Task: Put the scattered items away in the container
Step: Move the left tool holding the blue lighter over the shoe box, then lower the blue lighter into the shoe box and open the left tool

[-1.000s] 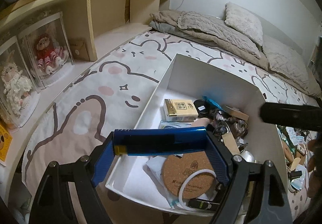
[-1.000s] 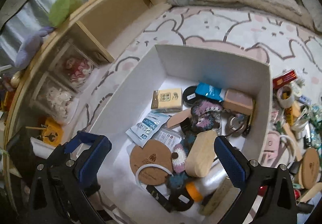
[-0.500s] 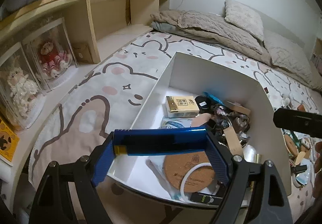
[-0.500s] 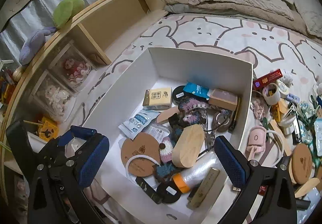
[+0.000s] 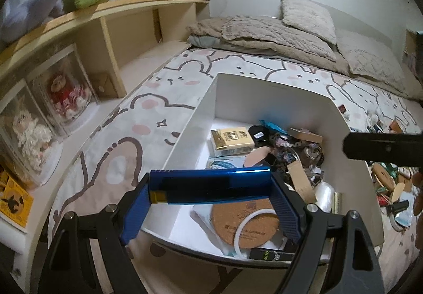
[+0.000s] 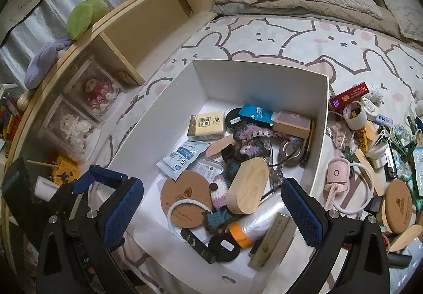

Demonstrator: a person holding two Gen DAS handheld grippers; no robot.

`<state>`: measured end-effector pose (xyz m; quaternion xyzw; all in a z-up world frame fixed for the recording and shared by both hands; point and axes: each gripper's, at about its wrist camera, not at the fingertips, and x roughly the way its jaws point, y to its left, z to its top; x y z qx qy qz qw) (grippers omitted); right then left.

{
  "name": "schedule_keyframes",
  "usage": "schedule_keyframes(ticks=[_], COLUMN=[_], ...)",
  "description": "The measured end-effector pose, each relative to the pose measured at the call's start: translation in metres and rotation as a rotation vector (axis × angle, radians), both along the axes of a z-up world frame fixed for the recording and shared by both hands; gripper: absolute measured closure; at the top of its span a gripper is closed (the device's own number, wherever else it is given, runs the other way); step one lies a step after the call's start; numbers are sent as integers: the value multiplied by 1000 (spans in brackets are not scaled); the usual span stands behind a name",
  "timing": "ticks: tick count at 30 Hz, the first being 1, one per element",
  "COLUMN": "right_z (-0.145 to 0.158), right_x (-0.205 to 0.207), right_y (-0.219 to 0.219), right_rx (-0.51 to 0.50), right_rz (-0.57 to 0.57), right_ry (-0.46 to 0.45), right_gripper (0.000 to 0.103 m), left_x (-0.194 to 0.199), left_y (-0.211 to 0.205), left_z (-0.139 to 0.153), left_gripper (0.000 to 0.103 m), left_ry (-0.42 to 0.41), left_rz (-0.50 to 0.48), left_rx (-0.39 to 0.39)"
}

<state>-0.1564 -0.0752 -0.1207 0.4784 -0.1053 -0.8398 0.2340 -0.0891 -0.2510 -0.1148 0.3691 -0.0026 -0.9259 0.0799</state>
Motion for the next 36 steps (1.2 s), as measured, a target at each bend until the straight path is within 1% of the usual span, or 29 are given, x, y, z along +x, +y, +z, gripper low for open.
schedule_keyframes(ticks=[7, 11, 15, 20, 26, 31, 34, 36], right_z=[0, -1, 0, -5, -8, 3, 11, 13], right_x=[2, 3, 5, 5, 7, 13, 20, 23], right_y=[2, 2, 2, 0, -2, 1, 4, 7], right_rx=[-12, -19, -8, -19, -17, -22, -3, 4], right_rz=[-4, -3, 1, 11, 16, 19, 23, 27], right_ry=[-15, -30, -26, -65, -95, -51, -8, 4], right_gripper=[0, 0, 0, 0, 0, 0, 0, 0], left_x=[-2, -4, -8, -10, -11, -10, -11, -11], left_y=[4, 8, 5, 3, 7, 8, 10, 9], left_z=[-5, -12, -18, -25, -28, -31, -32, -32], left_gripper=[19, 19, 19, 19, 19, 18, 18, 18], left_ry=[-34, -58, -85, -112, -123, -134, -140, -140], left_rz=[-26, -40, -39, -42, -58, -80, -79, -80], left_rx=[-5, -27, -19, -7, -31, -53, -65, -67])
